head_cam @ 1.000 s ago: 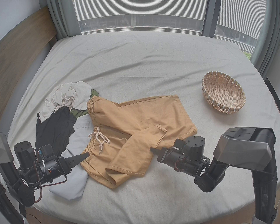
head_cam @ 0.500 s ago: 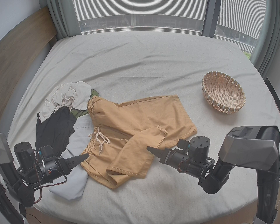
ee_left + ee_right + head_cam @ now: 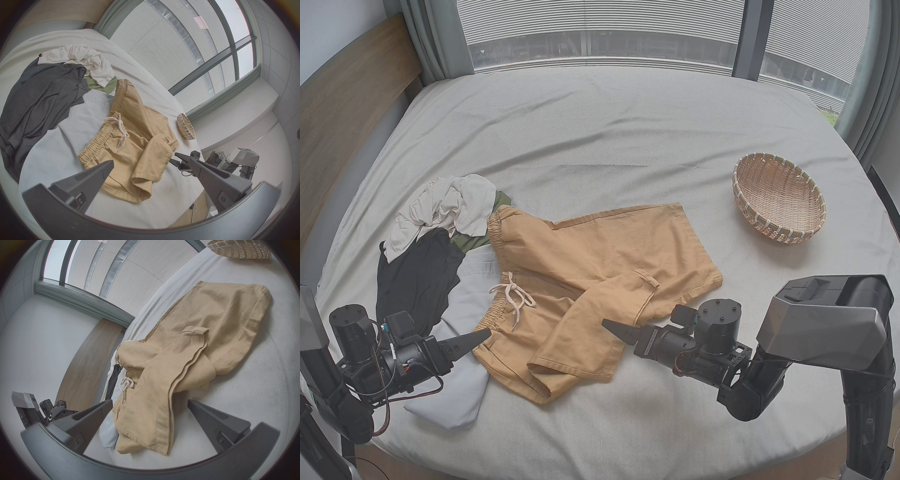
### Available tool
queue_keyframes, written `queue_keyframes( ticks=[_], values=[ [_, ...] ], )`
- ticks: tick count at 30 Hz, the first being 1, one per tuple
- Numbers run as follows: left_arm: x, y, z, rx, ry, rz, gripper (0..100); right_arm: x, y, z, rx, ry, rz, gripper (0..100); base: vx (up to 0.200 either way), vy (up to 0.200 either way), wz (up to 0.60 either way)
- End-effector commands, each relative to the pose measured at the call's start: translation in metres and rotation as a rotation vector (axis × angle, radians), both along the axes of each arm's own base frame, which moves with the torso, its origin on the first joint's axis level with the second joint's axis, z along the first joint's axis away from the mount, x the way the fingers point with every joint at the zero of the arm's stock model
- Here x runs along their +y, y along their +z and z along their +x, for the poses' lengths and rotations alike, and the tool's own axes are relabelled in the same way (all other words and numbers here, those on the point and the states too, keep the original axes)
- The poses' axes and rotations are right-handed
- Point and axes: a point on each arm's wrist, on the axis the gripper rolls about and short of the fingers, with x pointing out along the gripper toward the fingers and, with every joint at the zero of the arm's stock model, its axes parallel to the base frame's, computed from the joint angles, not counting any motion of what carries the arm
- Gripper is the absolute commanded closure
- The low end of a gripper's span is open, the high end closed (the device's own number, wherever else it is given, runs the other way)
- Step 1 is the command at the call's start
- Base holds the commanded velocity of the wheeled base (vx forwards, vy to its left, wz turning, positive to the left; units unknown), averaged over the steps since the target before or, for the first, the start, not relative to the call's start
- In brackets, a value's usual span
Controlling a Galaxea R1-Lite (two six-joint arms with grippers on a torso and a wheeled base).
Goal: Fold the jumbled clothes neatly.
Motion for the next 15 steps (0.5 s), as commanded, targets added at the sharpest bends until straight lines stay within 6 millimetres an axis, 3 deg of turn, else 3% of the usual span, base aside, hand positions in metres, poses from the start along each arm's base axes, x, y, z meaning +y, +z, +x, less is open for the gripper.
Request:
queue_keyframes(
  ticks=[1,15],
  values=[
    [0.000,0.000,0.000,-0.001,0.001,0.000,0,0.002,0.001,0.001,-0.006,0.003,0.005,100,0.000,0.000,0.00],
    [0.003,-0.001,-0.001,0.005,0.013,0.000,0,0.000,0.015,-0.002,-0.031,0.000,0.022,100,0.000,0.000,0.00]
  ],
)
